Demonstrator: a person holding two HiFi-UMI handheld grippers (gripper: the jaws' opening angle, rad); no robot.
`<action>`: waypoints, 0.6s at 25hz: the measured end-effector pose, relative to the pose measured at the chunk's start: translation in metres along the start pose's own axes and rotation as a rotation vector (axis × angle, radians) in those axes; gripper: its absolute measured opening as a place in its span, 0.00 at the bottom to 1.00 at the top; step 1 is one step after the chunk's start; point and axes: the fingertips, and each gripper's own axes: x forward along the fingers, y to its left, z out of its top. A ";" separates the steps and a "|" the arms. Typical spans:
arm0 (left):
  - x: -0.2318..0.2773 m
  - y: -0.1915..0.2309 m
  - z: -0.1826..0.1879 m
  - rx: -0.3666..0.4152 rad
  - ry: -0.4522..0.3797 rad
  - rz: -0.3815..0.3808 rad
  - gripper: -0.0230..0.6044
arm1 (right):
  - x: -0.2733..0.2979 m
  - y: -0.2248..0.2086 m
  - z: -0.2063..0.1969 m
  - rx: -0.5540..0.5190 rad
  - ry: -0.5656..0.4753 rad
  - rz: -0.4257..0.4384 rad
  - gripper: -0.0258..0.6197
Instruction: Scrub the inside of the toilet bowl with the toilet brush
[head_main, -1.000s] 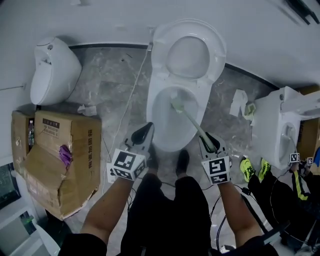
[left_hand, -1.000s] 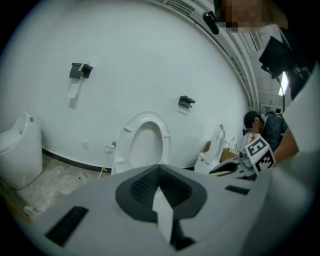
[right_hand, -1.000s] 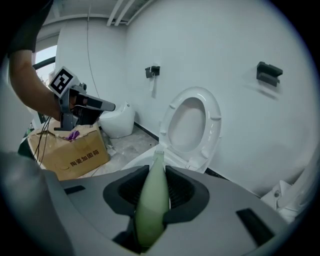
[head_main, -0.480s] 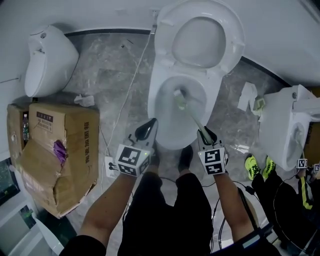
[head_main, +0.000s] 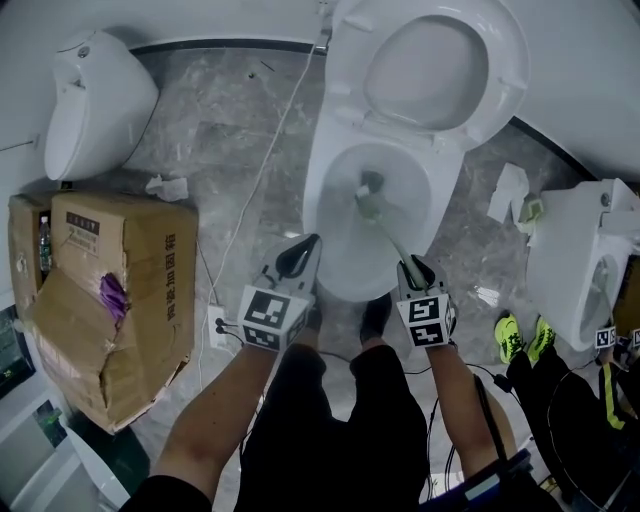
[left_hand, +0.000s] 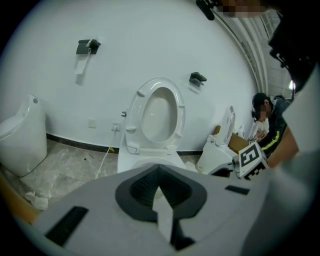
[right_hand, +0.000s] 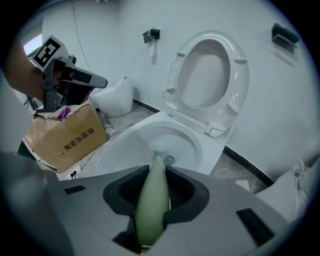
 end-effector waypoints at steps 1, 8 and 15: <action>0.001 0.001 -0.002 -0.001 0.002 -0.003 0.05 | 0.004 0.001 0.000 0.002 0.000 0.002 0.20; 0.004 0.005 -0.017 -0.004 0.021 -0.017 0.05 | 0.028 0.007 0.005 0.005 0.008 0.008 0.20; 0.005 0.004 -0.026 -0.011 0.040 -0.035 0.05 | 0.050 0.004 0.012 -0.005 0.020 0.003 0.20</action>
